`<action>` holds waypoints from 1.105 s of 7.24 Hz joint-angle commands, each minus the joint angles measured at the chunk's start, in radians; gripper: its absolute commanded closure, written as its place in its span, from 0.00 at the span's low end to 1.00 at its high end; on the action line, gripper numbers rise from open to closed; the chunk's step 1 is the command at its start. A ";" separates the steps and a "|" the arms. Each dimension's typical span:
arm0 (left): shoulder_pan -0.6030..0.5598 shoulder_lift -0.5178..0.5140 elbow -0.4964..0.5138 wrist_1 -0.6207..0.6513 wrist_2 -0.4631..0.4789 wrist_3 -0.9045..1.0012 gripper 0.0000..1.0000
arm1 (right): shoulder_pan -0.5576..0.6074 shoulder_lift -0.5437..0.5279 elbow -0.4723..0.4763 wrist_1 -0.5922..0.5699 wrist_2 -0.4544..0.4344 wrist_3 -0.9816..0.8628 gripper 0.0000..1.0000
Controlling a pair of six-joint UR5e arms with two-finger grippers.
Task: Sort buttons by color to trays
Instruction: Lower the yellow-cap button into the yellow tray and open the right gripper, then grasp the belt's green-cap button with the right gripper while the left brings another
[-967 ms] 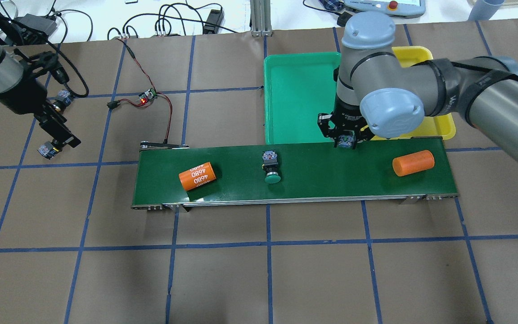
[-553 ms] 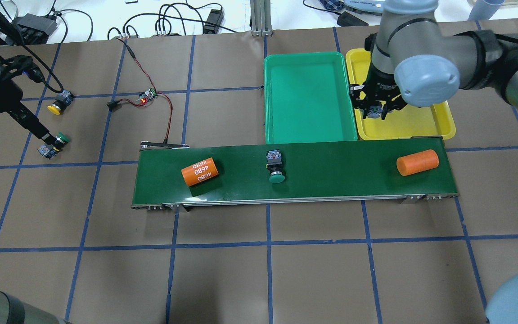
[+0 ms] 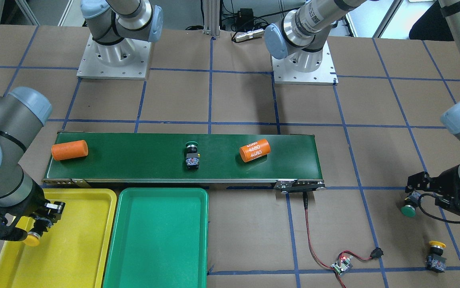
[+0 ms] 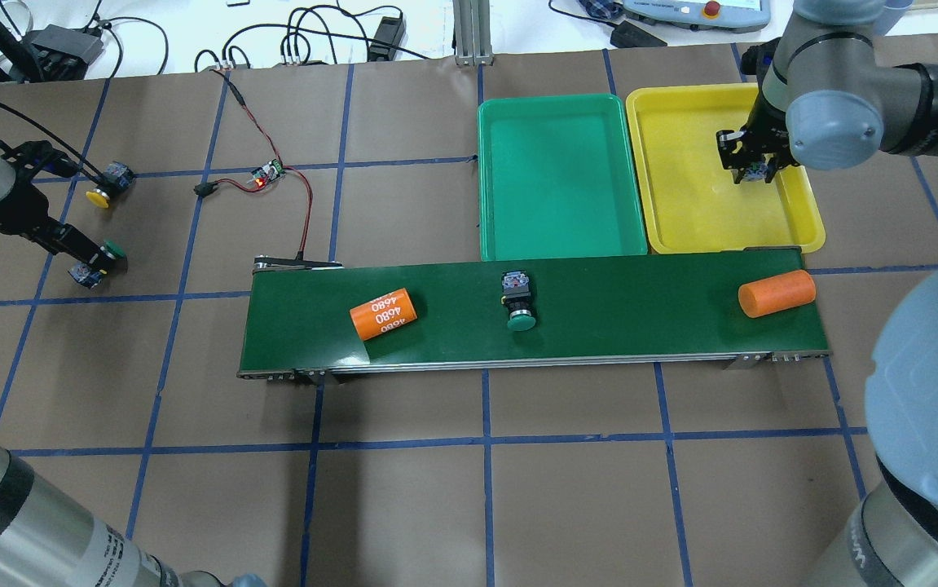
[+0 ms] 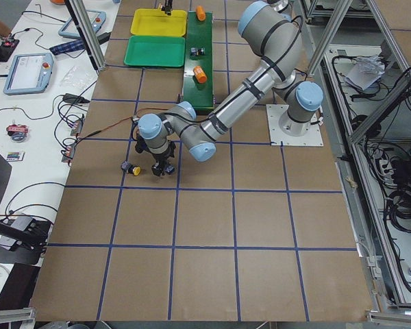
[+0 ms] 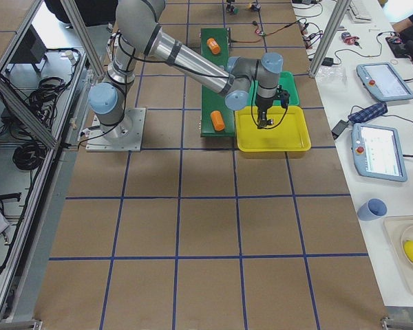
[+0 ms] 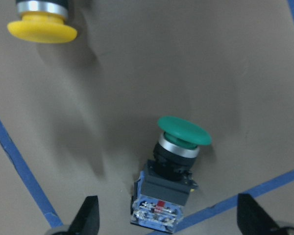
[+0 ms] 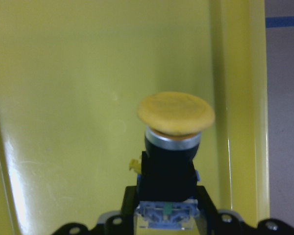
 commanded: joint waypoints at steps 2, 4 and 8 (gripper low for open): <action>0.006 0.024 -0.049 0.009 -0.004 -0.003 1.00 | -0.003 -0.012 0.008 0.016 -0.001 0.007 0.00; -0.032 0.149 -0.114 -0.076 -0.036 -0.054 1.00 | 0.016 -0.110 0.011 0.133 0.013 0.015 0.00; -0.348 0.471 -0.374 -0.097 -0.053 -0.684 1.00 | 0.231 -0.317 0.124 0.283 0.021 0.153 0.00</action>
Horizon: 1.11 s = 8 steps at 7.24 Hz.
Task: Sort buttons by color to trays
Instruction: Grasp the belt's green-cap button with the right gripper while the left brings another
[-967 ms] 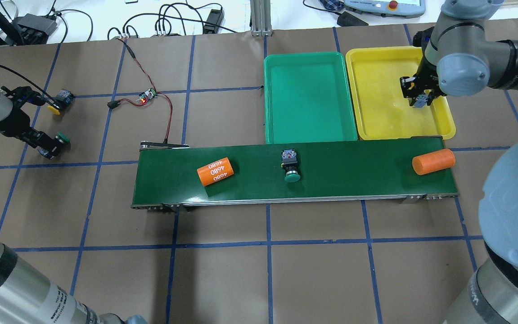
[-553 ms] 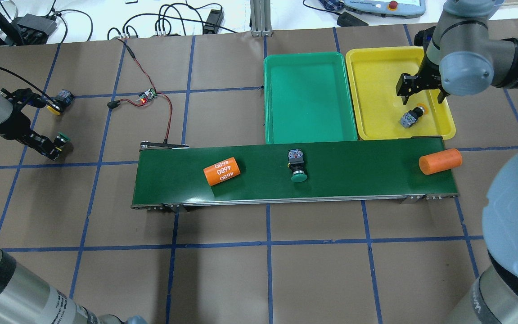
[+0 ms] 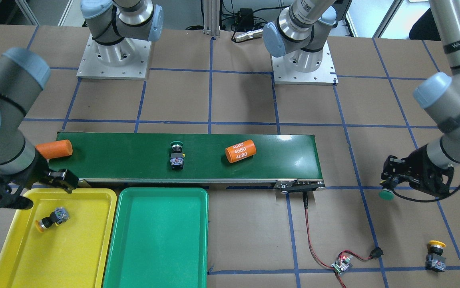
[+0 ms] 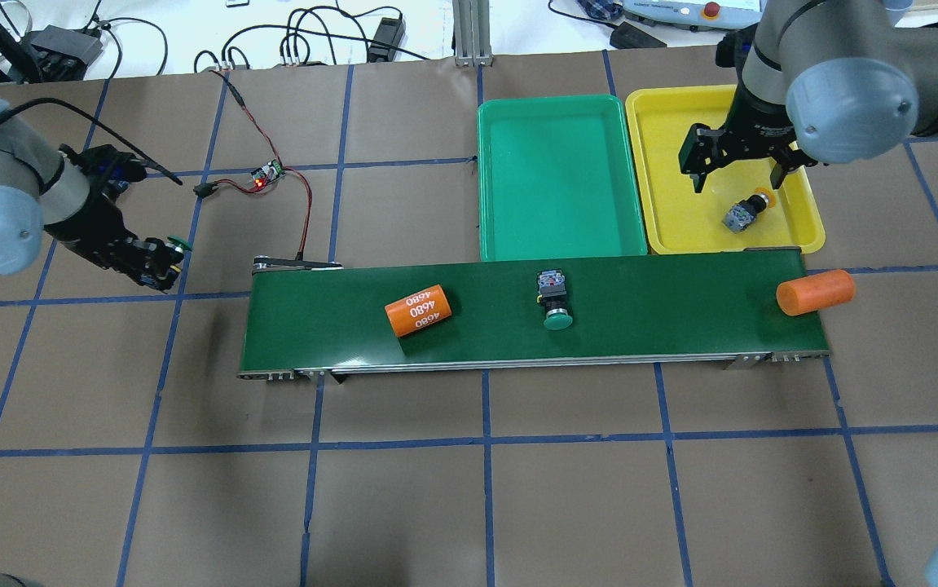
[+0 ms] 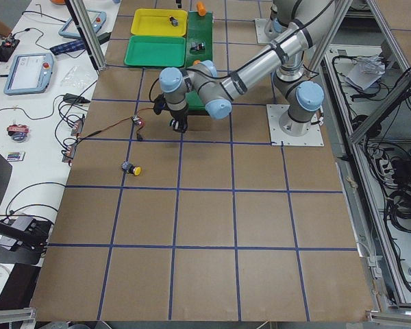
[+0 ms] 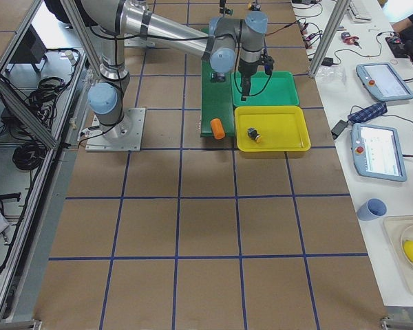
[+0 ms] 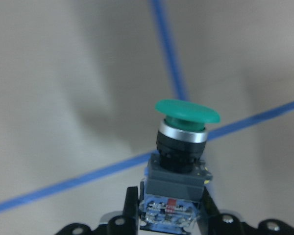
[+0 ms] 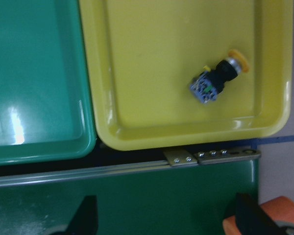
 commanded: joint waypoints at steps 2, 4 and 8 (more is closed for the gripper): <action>-0.277 0.152 -0.085 -0.048 -0.084 -0.546 1.00 | 0.142 -0.029 0.113 -0.014 0.060 0.122 0.00; -0.390 0.099 -0.088 -0.035 -0.086 -0.725 1.00 | 0.184 -0.020 0.130 -0.048 0.098 0.135 0.02; -0.390 0.060 -0.082 -0.030 -0.078 -0.725 0.07 | 0.205 0.060 0.184 -0.151 0.096 0.137 0.02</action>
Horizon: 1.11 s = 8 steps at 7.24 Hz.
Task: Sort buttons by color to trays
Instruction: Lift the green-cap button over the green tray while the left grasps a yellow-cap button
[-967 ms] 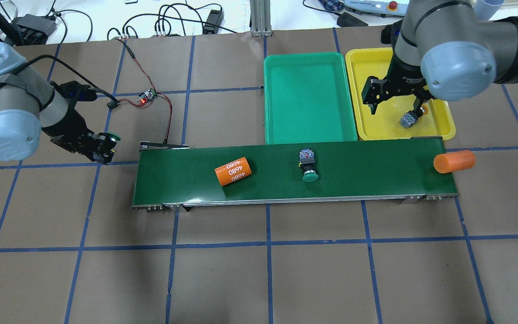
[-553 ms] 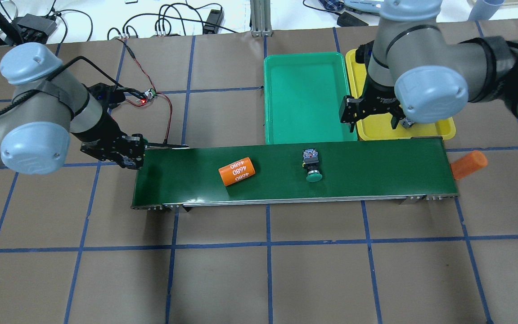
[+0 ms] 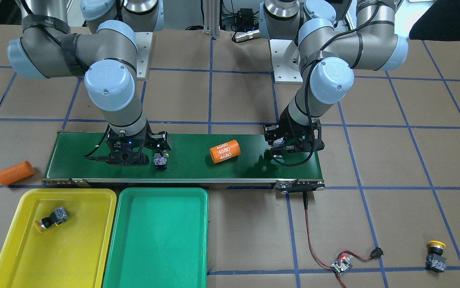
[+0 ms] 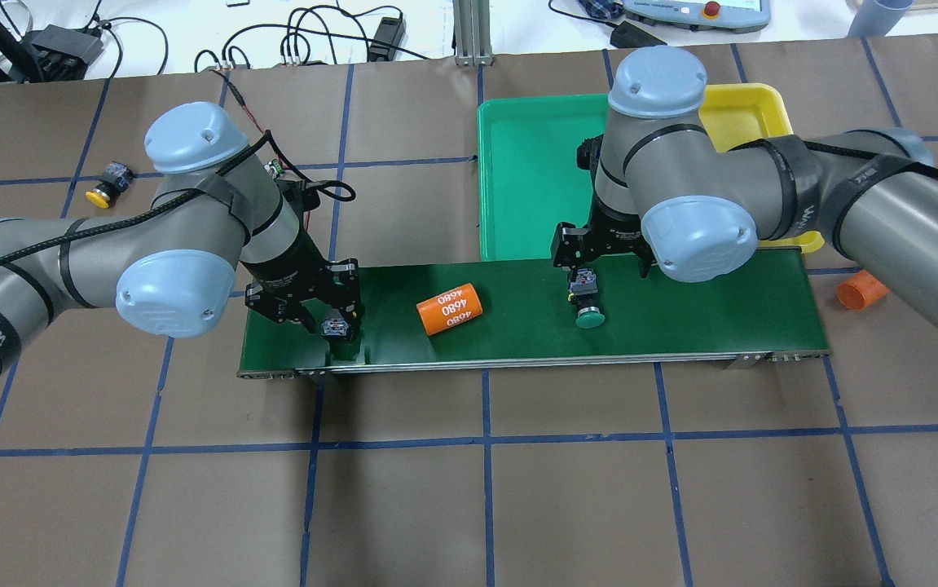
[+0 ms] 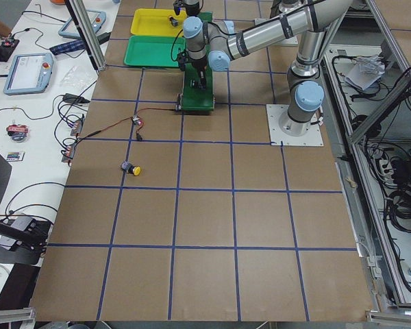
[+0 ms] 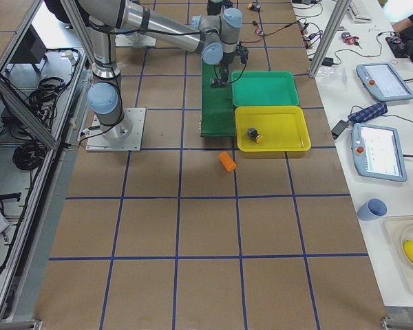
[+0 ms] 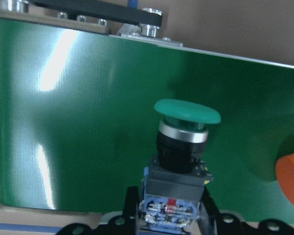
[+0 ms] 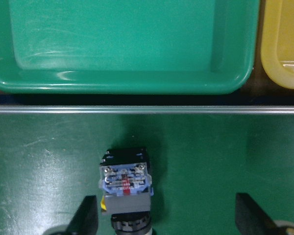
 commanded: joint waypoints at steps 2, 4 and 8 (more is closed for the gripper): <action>0.042 0.046 0.097 -0.091 -0.003 0.036 0.00 | 0.002 0.037 0.009 -0.009 -0.003 0.002 0.20; 0.263 -0.034 0.291 -0.214 0.035 0.416 0.00 | 0.000 0.034 0.007 0.008 -0.008 0.004 1.00; 0.432 -0.489 0.782 -0.240 0.086 0.671 0.00 | -0.033 0.029 -0.075 -0.004 -0.023 0.004 1.00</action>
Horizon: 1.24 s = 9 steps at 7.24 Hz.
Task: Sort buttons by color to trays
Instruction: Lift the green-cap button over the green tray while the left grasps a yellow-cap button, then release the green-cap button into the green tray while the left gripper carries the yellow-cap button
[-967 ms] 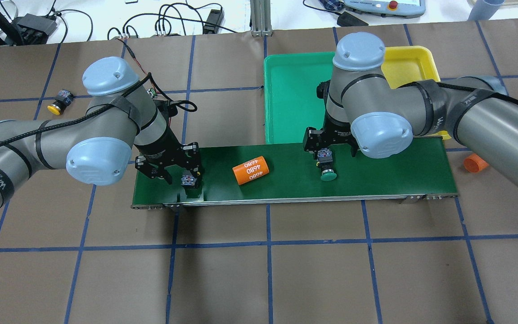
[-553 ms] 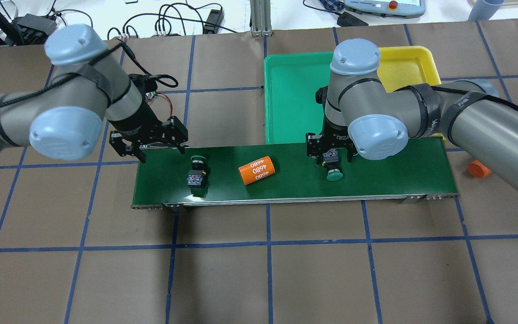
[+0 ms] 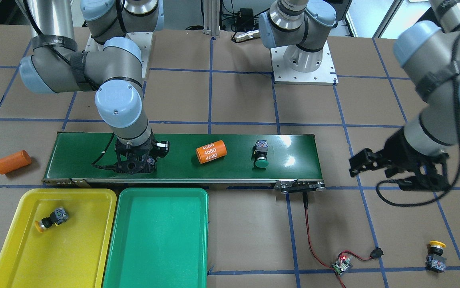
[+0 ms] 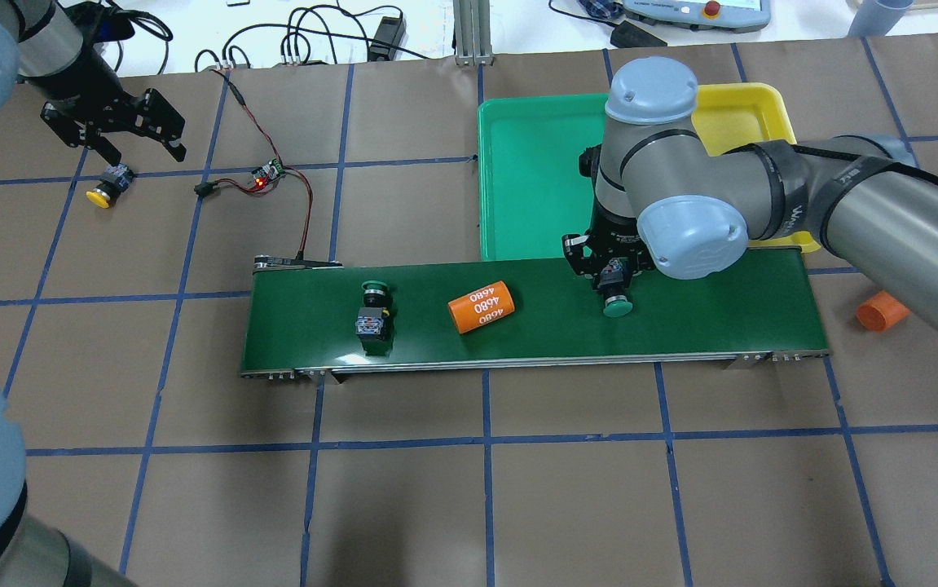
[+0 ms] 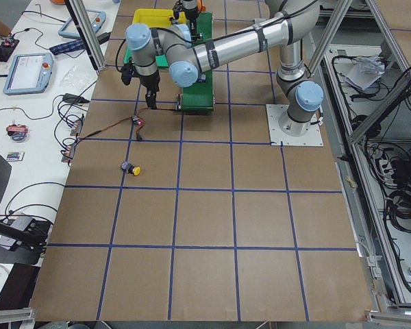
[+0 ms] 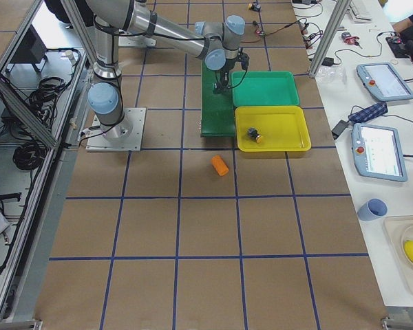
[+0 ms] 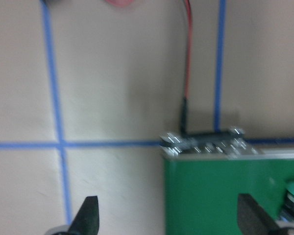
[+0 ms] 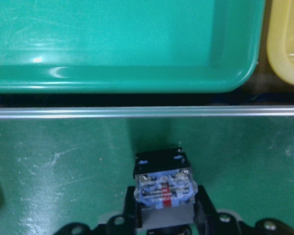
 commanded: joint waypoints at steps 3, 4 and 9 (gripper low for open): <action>0.124 -0.292 0.230 0.077 0.116 0.342 0.00 | -0.038 0.115 -0.220 -0.090 0.003 -0.018 1.00; 0.134 -0.323 0.232 0.098 0.118 0.382 0.00 | -0.038 0.193 -0.255 -0.157 0.003 -0.018 1.00; 0.135 -0.398 0.225 0.247 0.110 0.574 0.09 | -0.043 0.257 -0.242 -0.274 -0.014 -0.007 0.00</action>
